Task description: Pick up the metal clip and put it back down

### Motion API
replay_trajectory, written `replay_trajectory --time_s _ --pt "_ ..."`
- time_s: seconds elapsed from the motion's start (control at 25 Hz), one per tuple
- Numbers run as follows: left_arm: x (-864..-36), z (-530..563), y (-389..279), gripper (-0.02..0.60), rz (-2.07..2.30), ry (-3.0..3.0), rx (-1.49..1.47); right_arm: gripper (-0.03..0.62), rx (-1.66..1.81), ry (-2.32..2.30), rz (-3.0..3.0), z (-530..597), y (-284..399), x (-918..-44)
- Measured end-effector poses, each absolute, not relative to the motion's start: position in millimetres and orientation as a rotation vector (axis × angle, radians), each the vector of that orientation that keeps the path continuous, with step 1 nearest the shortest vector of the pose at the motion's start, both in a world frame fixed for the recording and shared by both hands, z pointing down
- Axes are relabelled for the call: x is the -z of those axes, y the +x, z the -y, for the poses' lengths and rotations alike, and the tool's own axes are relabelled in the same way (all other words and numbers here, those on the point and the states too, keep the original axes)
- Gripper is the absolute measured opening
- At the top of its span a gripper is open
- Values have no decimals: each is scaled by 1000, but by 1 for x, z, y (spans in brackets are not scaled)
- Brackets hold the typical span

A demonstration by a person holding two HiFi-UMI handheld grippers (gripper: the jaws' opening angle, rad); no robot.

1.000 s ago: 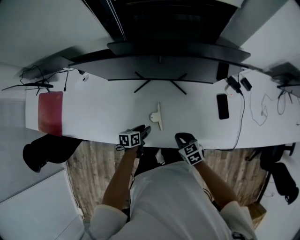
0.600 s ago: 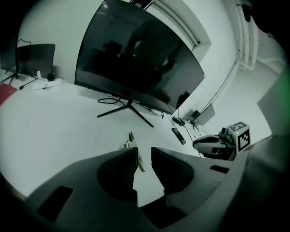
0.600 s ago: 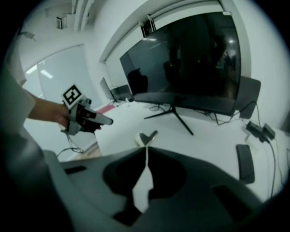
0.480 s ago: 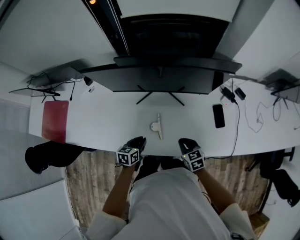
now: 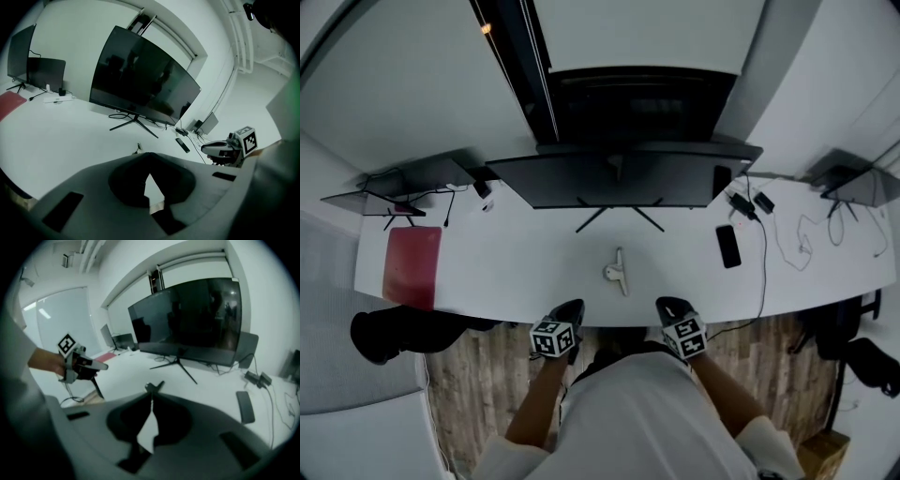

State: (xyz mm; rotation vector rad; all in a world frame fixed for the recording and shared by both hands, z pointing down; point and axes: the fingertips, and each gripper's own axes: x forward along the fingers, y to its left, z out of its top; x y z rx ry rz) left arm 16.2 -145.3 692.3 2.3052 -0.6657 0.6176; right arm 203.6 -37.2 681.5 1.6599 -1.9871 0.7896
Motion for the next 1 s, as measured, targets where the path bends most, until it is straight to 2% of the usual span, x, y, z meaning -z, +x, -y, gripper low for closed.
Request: replay_trajectory --time_s 1.0 --pt "-613 99 -97 32 657 2512 -414 35 -599 2038 1893 -68 154 -606"
